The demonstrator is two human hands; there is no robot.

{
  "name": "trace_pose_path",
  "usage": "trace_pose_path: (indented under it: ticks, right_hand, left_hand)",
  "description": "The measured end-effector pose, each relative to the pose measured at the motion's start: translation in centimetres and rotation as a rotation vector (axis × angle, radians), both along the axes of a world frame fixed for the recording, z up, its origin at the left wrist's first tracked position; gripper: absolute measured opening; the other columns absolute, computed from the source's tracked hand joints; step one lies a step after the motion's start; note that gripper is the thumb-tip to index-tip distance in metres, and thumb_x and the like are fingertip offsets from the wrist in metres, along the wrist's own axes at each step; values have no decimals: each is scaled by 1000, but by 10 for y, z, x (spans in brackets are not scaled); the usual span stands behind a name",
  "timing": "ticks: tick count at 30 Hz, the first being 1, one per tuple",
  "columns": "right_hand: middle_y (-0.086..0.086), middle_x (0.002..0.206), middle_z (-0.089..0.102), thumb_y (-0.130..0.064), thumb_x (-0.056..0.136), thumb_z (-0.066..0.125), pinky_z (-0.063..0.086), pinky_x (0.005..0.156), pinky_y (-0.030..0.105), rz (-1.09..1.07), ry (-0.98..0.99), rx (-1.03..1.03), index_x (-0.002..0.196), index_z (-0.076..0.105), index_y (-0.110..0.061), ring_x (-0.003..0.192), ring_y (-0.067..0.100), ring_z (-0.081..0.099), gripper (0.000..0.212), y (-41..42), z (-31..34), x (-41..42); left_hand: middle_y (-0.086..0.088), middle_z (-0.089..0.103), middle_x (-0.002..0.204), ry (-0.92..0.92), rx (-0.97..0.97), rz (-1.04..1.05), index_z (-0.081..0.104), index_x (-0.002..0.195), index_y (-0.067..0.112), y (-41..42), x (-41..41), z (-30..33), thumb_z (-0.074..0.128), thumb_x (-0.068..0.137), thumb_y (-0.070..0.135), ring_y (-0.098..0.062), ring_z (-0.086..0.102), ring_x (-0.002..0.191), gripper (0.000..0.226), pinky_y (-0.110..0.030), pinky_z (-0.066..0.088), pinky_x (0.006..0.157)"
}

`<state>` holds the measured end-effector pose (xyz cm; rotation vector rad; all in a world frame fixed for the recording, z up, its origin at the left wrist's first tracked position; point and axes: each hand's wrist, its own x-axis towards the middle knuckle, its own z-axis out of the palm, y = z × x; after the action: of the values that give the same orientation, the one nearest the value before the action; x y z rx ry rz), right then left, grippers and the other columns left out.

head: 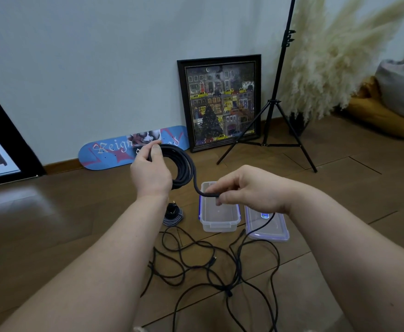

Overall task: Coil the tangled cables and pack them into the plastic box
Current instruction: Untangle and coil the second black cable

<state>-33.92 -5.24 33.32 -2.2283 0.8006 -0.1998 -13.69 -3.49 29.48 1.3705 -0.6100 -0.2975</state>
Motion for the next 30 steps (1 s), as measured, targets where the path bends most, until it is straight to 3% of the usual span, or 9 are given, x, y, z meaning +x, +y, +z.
trace_pose_path:
  ticks: [3,5,9,16,21,24,26,28,30]
  right_hand:
    - [-11,85,71,-15,94,61,45,70,12,-120,-35,-129,106,70,-29,71,-6,58,21,-5,-6,-1]
    - [-7,78,67,-20,91,66,47,70,23,-304,-144,-284,90,66,-26,72,2,60,6,-10,-10,-3]
    - [-9,70,56,-35,91,65,39,59,27,-458,-152,-432,81,57,-27,68,7,50,14,-18,-11,-14]
    - [1,92,70,-4,92,57,51,76,30,-245,-362,-96,91,70,-30,87,20,62,29,-2,-1,-2]
    - [-28,93,61,-12,96,57,41,77,1,-99,-291,-163,118,68,-28,83,-19,55,29,-1,-8,10]
    - [-7,76,61,-6,91,58,42,59,16,-283,-495,-25,100,64,-22,56,-5,49,19,-7,-3,3]
    - [1,69,57,3,87,58,35,56,24,-380,-722,157,85,61,-16,55,6,45,20,-12,1,-4]
    - [3,70,56,3,87,62,37,56,24,-366,-724,162,82,64,-14,58,9,45,18,-15,0,-10]
    - [-2,73,59,-3,88,64,42,60,17,-273,-527,41,84,68,-16,61,2,50,14,-13,-5,-12]
  left_hand:
    - [19,58,85,-39,24,-9,67,110,20,1,-2,-1,46,103,22,16,52,68,22,3,35,58]
    - [20,56,82,-51,36,11,67,110,21,1,-1,0,45,103,22,19,51,63,23,2,35,56]
    - [11,62,93,-51,49,55,67,115,18,3,3,2,45,103,24,1,54,78,27,-3,36,63]
    - [18,57,88,-82,74,38,67,116,18,4,-3,0,44,103,23,3,52,77,27,4,33,56]
    - [11,61,97,-146,94,0,67,116,18,5,-9,-3,45,103,23,0,53,86,26,4,34,62]
    - [19,58,89,-100,79,-1,67,115,19,7,-3,-1,45,103,23,5,52,76,26,3,35,58]
    - [19,59,90,-92,80,2,67,117,19,10,0,1,45,103,24,7,52,76,27,3,35,57]
    - [11,64,98,-96,83,-40,67,118,20,12,0,3,46,103,25,6,54,80,27,1,39,65]
    - [-10,67,107,-106,73,-135,68,117,22,13,-5,2,48,102,26,-17,62,94,25,-26,50,92]
